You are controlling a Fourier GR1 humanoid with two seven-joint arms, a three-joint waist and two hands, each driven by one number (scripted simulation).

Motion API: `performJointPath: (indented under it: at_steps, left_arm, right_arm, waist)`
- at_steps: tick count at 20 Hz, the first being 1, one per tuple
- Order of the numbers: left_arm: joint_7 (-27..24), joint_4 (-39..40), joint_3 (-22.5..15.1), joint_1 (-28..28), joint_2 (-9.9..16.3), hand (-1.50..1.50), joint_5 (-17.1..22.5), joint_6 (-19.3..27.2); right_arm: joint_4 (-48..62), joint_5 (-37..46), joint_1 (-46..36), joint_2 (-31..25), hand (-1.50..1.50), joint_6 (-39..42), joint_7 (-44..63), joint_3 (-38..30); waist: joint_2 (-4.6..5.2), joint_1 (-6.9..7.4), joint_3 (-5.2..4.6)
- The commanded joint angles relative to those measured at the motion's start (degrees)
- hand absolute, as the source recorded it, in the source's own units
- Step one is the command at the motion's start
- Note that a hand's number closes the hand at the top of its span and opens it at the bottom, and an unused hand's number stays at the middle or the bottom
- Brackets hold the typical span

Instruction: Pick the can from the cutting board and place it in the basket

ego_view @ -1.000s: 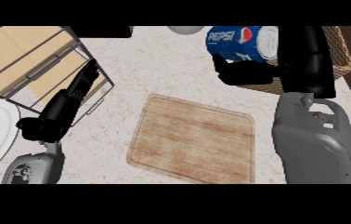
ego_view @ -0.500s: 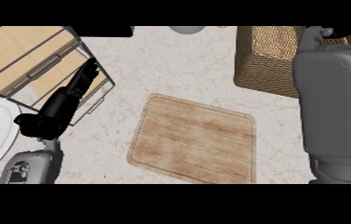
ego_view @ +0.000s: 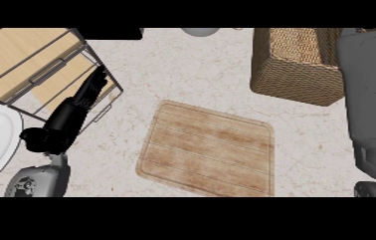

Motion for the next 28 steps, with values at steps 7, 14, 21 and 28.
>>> performJointPath:
  at_steps: [7, 14, 21, 28]
  left_arm:
    - [1.5, -0.8, -1.9, -0.6, -2.0, 0.0, -1.4, 1.2]
    - [1.3, -1.8, 2.0, 0.0, 1.5, 0.0, 3.2, -3.0]
    - [2.2, -2.1, 0.3, -0.2, 0.0, 0.0, 1.8, -2.1]
    - [-3.3, 3.1, -0.5, -0.6, -1.0, 0.0, -1.3, -0.4]
  right_arm:
    - [20.0, -4.0, -0.7, -6.5, 1.5, -7.6, -19.7, -5.7]
    - [28.9, -4.2, -2.4, -7.5, 1.5, -19.5, -28.2, -8.8]
    - [37.8, -8.2, -5.5, -9.3, -1.5, -19.3, -35.9, -11.4]
    - [40.3, -12.0, -9.7, -11.6, -1.5, -17.1, -41.3, -14.2]
  waist:
    - [0.22, 0.44, 0.03]
    - [0.35, 1.24, 0.06]
    - [0.38, 1.21, 0.05]
    - [0.57, 1.19, 0.04]
